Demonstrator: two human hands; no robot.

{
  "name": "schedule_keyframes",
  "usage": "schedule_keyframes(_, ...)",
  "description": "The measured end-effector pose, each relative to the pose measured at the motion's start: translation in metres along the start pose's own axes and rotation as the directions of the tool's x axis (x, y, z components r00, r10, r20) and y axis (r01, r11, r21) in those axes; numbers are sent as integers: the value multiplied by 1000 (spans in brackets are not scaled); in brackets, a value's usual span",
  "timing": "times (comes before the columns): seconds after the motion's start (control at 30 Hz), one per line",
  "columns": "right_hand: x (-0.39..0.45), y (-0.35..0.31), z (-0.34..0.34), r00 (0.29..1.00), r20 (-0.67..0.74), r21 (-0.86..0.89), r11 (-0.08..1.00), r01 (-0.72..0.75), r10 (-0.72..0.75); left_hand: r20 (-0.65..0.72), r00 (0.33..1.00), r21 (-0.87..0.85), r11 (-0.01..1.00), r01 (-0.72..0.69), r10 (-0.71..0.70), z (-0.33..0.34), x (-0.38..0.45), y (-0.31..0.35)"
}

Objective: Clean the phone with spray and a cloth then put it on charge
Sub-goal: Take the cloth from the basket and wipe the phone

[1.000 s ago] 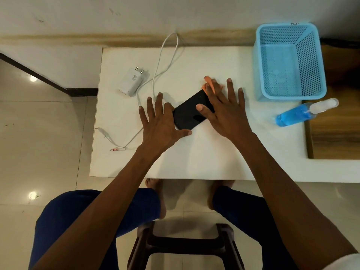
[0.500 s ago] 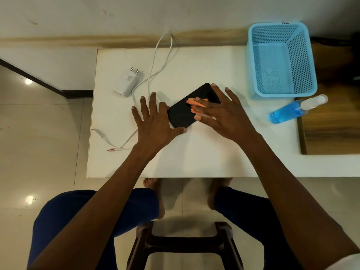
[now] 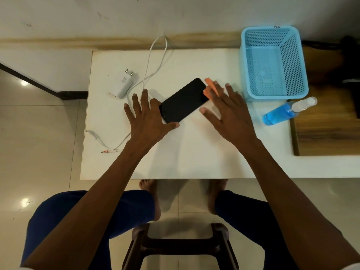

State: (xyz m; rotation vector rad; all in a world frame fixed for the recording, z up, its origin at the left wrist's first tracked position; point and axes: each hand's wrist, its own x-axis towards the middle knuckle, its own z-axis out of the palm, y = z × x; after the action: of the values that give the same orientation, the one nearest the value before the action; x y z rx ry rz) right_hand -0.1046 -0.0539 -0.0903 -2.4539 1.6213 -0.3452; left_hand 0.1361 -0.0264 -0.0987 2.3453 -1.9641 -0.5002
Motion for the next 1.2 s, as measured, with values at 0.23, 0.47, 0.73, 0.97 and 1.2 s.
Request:
schedule_keyframes(0.23,-7,-29,20,921,289,-52,956,288,-261,-3,1000,27,1000,-11,12,-1,2,-2)
schedule_keyframes(0.47,-4,-11,19,953,292,-175,975,135,-79,18,1000,1,1000,-12,11,-5,2,-1)
schedule_keyframes(0.73,-3,-12,24,961,275,-148,989,5,36,12,1000,8,1000,-1,1,-3,4,-2)
schedule_keyframes(0.97,-7,-22,26,942,297,-125,972,198,-154,13,1000,16,1000,-12,12,-3,6,-3)
schedule_keyframes(1.2,4,2,20,968,232,-154,986,-61,96,17,1000,-9,1000,-12,12,-4,5,0)
